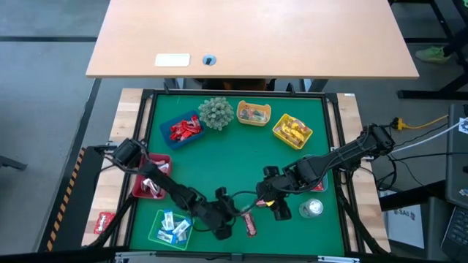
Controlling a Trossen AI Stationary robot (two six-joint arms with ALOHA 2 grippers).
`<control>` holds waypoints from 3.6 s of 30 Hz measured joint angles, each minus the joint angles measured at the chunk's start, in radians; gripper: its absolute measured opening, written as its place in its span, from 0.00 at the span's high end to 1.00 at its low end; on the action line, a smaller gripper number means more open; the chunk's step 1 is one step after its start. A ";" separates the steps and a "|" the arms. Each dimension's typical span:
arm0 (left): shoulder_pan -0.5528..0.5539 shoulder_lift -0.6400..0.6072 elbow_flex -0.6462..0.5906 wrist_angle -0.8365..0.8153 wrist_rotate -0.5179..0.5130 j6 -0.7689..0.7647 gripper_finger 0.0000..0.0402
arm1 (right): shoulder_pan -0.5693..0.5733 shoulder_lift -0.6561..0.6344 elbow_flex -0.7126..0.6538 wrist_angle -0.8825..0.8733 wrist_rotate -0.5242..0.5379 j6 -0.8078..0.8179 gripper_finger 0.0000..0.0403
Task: Sort candy
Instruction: Put the orange gummy into the orange bin, then put the brown chocolate into the red bin
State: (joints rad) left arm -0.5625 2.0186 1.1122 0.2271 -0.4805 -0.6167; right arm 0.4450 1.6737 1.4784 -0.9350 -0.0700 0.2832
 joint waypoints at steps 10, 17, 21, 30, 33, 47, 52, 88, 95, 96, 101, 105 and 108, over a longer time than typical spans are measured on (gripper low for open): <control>0.155 0.000 0.000 0.230 -0.093 0.286 0.93 | 0.000 -0.051 0.001 -0.050 0.010 -0.004 0.41; 0.309 0.000 0.000 0.393 -0.087 0.447 0.93 | 0.000 -0.084 0.001 -0.086 0.011 -0.004 0.41; 0.408 0.000 0.000 0.458 -0.087 0.509 0.93 | 0.000 -0.087 0.001 -0.112 0.027 -0.005 0.41; 0.628 0.000 0.000 0.493 -0.007 0.534 0.93 | 0.000 -0.087 0.001 -0.150 0.063 -0.005 0.41; 0.688 0.000 0.000 0.492 0.033 0.534 0.93 | 0.000 -0.087 0.001 -0.149 0.063 -0.006 0.41; 0.799 -0.001 0.000 0.435 0.034 0.523 0.93 | 0.000 -0.087 0.000 -0.146 0.063 -0.031 0.41; 0.799 -0.001 0.000 0.435 0.031 0.521 0.89 | 0.000 -0.087 0.000 -0.143 0.063 -0.031 0.41; 0.399 -0.476 0.001 -0.235 0.030 0.509 0.66 | 0.028 -0.083 -0.141 0.087 0.063 0.008 0.41; 0.242 -0.483 0.001 -0.255 0.035 0.488 0.66 | 0.041 -0.083 -0.322 0.277 0.087 0.030 0.41; 0.224 -0.479 0.001 -0.254 0.035 0.488 0.66 | 0.040 -0.083 -0.348 0.288 0.087 0.030 0.41; 0.153 -0.475 0.000 -0.264 0.034 0.486 0.66 | 0.039 -0.083 -0.448 0.372 0.093 0.030 0.41; 0.114 -0.475 0.000 -0.264 0.027 0.487 0.66 | 0.039 -0.082 -0.519 0.474 0.092 0.030 0.41; 0.095 -0.475 0.000 -0.264 0.027 0.485 0.66 | 0.039 -0.082 -0.564 0.540 0.092 0.030 0.41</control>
State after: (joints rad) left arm -0.4676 1.5433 1.1122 -0.0368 -0.4533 -0.1317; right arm 0.4843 1.5913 0.9147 -0.3947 0.0222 0.3134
